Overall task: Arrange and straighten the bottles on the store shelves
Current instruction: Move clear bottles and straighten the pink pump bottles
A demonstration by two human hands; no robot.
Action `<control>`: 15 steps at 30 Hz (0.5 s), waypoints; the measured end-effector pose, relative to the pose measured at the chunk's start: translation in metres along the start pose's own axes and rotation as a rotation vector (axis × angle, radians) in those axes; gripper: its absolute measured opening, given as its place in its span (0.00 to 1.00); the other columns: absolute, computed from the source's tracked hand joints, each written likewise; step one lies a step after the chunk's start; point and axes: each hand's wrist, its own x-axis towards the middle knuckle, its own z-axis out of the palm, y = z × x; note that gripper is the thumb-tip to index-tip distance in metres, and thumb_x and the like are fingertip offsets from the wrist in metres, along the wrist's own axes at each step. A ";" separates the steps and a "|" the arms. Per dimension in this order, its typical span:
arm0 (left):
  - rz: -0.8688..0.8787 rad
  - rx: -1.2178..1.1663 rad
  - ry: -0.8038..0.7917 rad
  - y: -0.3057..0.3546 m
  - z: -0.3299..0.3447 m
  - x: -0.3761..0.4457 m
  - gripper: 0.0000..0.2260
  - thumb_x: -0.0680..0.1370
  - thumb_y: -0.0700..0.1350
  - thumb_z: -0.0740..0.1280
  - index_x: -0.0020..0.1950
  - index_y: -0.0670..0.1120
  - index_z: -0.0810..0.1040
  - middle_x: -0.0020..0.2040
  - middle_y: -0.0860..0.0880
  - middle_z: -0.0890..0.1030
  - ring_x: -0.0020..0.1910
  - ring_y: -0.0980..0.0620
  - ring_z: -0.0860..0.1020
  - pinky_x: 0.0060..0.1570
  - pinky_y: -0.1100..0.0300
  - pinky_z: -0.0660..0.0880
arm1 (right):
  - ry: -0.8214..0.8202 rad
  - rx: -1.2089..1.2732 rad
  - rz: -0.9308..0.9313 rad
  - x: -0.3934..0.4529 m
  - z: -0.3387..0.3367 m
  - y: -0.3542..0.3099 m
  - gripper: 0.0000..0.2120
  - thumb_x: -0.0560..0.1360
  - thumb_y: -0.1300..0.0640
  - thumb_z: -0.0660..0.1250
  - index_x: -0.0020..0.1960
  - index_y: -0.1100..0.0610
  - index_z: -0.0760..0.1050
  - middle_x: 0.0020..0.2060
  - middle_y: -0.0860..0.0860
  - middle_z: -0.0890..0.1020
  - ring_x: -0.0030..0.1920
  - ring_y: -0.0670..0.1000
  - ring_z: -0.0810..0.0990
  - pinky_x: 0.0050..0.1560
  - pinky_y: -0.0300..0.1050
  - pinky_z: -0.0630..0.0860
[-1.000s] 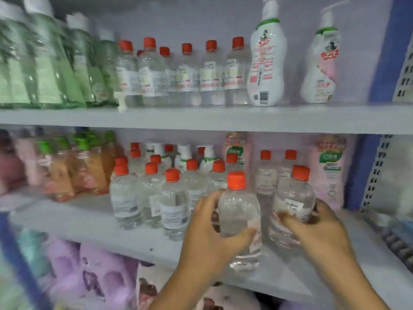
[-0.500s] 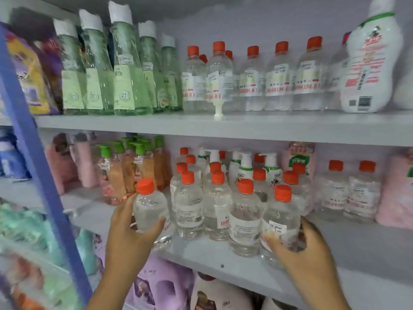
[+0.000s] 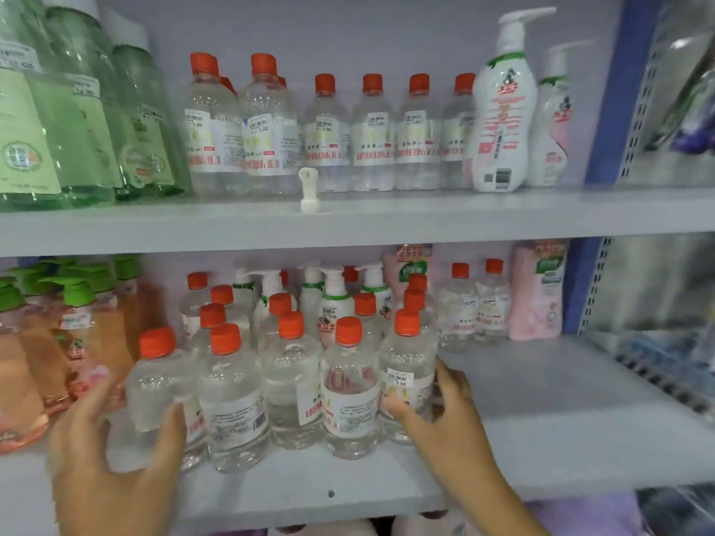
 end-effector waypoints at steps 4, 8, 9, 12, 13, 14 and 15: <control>0.199 -0.223 -0.035 0.054 0.051 -0.049 0.20 0.73 0.59 0.73 0.65 0.60 0.77 0.62 0.45 0.78 0.58 0.48 0.81 0.63 0.59 0.78 | 0.012 0.076 0.047 0.011 -0.033 0.006 0.30 0.63 0.34 0.78 0.63 0.33 0.73 0.54 0.35 0.79 0.51 0.32 0.79 0.44 0.28 0.77; 0.279 -0.304 -0.211 0.120 0.123 -0.097 0.17 0.74 0.51 0.72 0.62 0.60 0.79 0.58 0.53 0.81 0.55 0.47 0.83 0.54 0.62 0.80 | 0.040 0.106 0.042 0.055 -0.077 0.010 0.15 0.72 0.48 0.78 0.55 0.37 0.77 0.49 0.36 0.83 0.50 0.36 0.81 0.43 0.25 0.74; 0.255 -0.283 -0.229 0.132 0.137 -0.104 0.17 0.73 0.52 0.72 0.62 0.60 0.78 0.58 0.56 0.80 0.57 0.50 0.82 0.55 0.64 0.79 | 0.029 0.098 0.041 0.071 -0.086 0.010 0.14 0.74 0.52 0.77 0.55 0.40 0.78 0.49 0.39 0.84 0.50 0.39 0.82 0.44 0.26 0.74; 0.192 -0.172 -0.252 0.149 0.169 -0.115 0.18 0.71 0.55 0.70 0.61 0.60 0.78 0.61 0.62 0.77 0.60 0.54 0.80 0.58 0.69 0.75 | -0.072 0.043 0.015 0.118 -0.102 0.004 0.13 0.77 0.52 0.74 0.60 0.44 0.78 0.55 0.38 0.82 0.51 0.37 0.81 0.45 0.30 0.76; 0.193 -0.128 -0.246 0.153 0.176 -0.117 0.18 0.71 0.56 0.69 0.61 0.60 0.77 0.61 0.63 0.77 0.61 0.54 0.79 0.59 0.66 0.75 | -0.108 0.033 -0.010 0.132 -0.104 0.000 0.14 0.77 0.50 0.74 0.61 0.45 0.79 0.56 0.37 0.82 0.50 0.35 0.81 0.44 0.28 0.76; 0.200 -0.082 -0.233 0.156 0.181 -0.118 0.19 0.70 0.57 0.69 0.60 0.58 0.78 0.61 0.64 0.76 0.61 0.53 0.79 0.60 0.61 0.76 | -0.148 0.042 -0.029 0.145 -0.104 -0.006 0.14 0.77 0.49 0.74 0.62 0.45 0.79 0.55 0.37 0.83 0.49 0.33 0.81 0.43 0.26 0.75; 0.205 -0.038 -0.213 0.159 0.186 -0.119 0.19 0.70 0.57 0.68 0.60 0.56 0.78 0.61 0.64 0.76 0.62 0.52 0.78 0.61 0.56 0.76 | -0.199 0.036 -0.042 0.157 -0.101 -0.013 0.14 0.77 0.47 0.74 0.61 0.46 0.80 0.54 0.38 0.83 0.47 0.32 0.81 0.42 0.26 0.74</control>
